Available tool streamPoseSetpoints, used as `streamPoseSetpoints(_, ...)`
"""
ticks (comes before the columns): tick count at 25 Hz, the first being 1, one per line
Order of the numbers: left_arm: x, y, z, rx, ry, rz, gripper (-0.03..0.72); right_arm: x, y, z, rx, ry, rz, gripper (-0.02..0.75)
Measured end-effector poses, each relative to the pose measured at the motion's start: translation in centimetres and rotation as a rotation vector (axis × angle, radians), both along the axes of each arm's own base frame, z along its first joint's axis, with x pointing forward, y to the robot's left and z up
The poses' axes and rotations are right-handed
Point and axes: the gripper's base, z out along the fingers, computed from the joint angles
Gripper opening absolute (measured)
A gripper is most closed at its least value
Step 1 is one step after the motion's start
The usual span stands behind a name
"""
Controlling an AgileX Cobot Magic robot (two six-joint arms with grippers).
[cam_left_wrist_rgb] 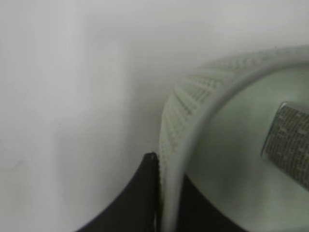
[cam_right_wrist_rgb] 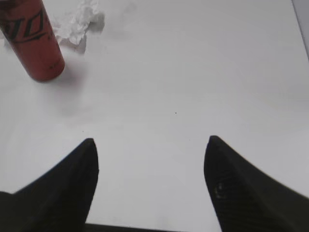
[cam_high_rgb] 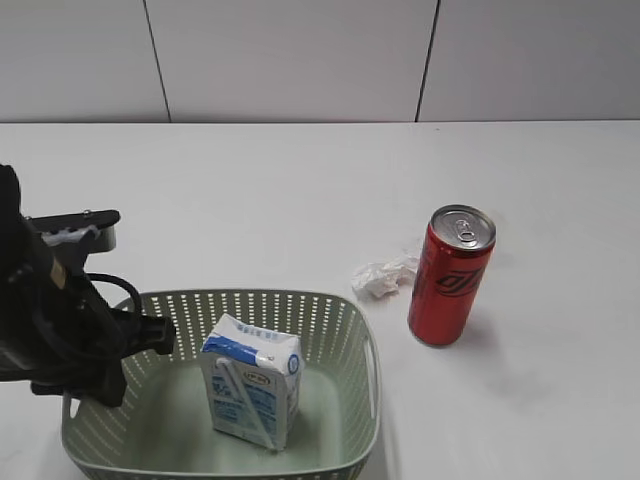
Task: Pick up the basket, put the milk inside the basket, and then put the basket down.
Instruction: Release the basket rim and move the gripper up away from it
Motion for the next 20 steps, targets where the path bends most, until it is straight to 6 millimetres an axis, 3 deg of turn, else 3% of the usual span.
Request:
streamPoseSetpoints(5, 0.6, -0.5, 1.0, -0.014, -0.004, 0.001, -0.002, -1.6, 0.0, 0.1, 0.001, -0.110, 0.000, 0.539)
streamPoseSetpoints(10, 2.6, -1.7, 3.7, -0.058, -0.084, -0.009, -0.002, -1.7, 0.0, 0.1, 0.003, -0.116, -0.003, 0.538)
streamPoseSetpoints(16, 6.8, -1.3, 8.1, -0.066, -0.188, 0.013, -0.002, -1.7, 0.0, 0.1, 0.003, -0.116, -0.003, 0.538)
streamPoseSetpoints(20, 10.5, -0.1, 9.4, -0.051, -0.240, 0.030, -0.002, -1.7, 0.0, 0.1, 0.004, -0.116, -0.003, 0.538)
